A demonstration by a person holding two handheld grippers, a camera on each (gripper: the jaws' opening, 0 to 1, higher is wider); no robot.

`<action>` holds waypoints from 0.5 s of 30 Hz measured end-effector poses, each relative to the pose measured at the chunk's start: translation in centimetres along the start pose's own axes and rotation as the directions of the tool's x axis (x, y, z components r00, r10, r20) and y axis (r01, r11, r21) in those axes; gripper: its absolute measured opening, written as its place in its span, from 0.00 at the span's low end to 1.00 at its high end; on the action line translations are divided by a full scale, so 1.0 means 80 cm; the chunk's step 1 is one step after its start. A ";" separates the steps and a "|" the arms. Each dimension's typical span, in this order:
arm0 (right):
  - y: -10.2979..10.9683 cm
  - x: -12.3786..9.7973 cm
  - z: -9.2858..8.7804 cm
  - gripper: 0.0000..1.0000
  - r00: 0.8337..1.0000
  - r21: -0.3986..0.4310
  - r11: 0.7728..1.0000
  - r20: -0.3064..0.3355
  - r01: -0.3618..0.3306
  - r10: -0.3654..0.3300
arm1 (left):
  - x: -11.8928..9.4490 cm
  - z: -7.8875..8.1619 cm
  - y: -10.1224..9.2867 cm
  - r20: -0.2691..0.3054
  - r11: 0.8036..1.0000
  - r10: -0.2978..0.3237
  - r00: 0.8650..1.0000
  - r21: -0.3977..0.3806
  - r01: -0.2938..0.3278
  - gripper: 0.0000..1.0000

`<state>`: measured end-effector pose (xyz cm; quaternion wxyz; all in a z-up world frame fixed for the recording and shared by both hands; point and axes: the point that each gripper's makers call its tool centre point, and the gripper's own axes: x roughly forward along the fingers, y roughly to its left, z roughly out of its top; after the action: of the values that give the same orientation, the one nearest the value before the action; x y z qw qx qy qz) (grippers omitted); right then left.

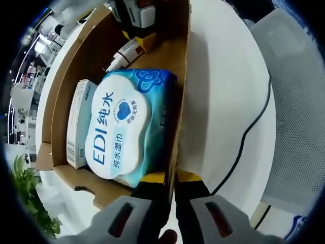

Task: Operate the shoe box by opening the lid, removing the specified soft item, and placing it in the target area until the item is outside and the box remains undamaged.

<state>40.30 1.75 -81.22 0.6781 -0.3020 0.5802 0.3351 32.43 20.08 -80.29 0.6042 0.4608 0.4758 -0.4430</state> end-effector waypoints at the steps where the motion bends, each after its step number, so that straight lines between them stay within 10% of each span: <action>1: 0.001 -0.001 0.000 0.18 1.000 -0.010 1.000 0.006 -0.001 0.001 | 0.000 0.000 0.000 0.006 1.000 0.004 1.000 0.006 -0.005 0.03; 15: -0.002 0.006 0.004 0.17 0.999 0.097 0.995 0.042 0.010 -0.014 | 0.000 0.004 0.001 -0.002 1.000 -0.009 1.000 0.004 0.009 0.02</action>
<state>40.71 1.97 -81.62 0.7060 -0.2653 0.5794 0.3089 32.57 19.77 -80.20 0.6008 0.4601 0.4778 -0.4462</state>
